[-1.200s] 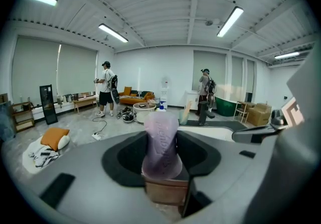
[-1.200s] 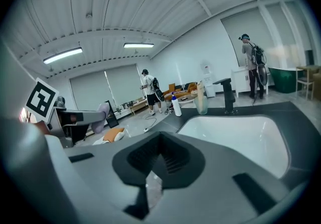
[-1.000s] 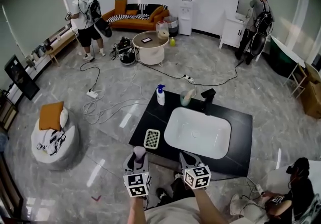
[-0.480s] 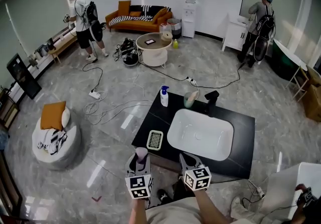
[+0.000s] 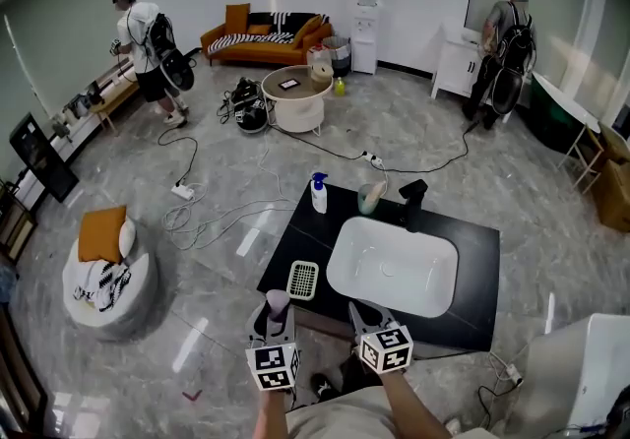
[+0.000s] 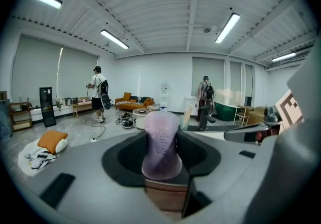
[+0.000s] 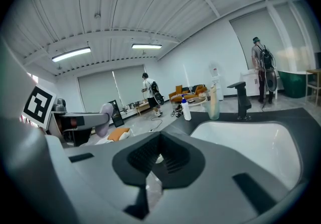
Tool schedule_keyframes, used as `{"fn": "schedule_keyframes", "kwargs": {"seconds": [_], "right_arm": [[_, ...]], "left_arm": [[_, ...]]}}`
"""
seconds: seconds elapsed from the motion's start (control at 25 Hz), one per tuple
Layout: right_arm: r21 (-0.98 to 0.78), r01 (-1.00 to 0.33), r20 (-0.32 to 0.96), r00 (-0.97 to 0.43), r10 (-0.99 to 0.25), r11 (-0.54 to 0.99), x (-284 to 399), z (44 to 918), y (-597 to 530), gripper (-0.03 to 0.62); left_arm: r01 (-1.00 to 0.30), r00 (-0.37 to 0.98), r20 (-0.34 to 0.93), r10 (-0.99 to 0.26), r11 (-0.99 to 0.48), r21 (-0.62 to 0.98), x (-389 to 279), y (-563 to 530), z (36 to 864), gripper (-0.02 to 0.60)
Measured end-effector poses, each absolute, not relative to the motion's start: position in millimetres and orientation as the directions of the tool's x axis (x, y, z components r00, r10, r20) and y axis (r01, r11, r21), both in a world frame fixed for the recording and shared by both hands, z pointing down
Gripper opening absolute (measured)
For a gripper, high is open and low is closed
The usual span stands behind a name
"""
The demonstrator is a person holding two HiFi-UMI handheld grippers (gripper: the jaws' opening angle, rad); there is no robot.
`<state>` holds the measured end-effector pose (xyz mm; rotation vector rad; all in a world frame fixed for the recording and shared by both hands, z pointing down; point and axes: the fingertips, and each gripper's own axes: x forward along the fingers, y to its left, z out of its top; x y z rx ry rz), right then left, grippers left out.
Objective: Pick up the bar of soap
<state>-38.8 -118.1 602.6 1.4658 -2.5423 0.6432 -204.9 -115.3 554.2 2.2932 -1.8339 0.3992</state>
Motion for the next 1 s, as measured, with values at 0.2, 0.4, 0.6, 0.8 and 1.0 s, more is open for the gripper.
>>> {"fn": "schedule_keyframes", "kwargs": {"seconds": [0.2,0.4,0.6,0.8,1.0], "right_arm": [[-0.300,-0.849,0.329,-0.520,-0.788,0.435,-41,605,-119,0.003],[-0.326,-0.841,0.334,-0.531,-0.779,0.433,-44,608,-119,0.003],[-0.323,-0.840,0.338,-0.534,-0.775,0.437,-47,608,-118,0.003],[-0.320,-0.840,0.342,-0.534,-0.773,0.439,-49,607,-120,0.003],[-0.320,-0.839,0.336,-0.535,-0.775,0.440,-49,606,-121,0.003]], "left_arm": [[-0.977,0.196,0.321,-0.927,-0.213,-0.020,-210,-116,556,0.190],[-0.977,0.195,0.334,-0.922,-0.214,-0.019,-211,-114,561,0.190],[-0.977,0.197,0.333,-0.922,-0.214,-0.014,-213,-113,563,0.190],[-0.974,0.206,0.335,-0.919,-0.225,-0.017,-213,-114,561,0.190],[-0.971,0.216,0.333,-0.918,-0.237,-0.021,-212,-114,562,0.189]]}}
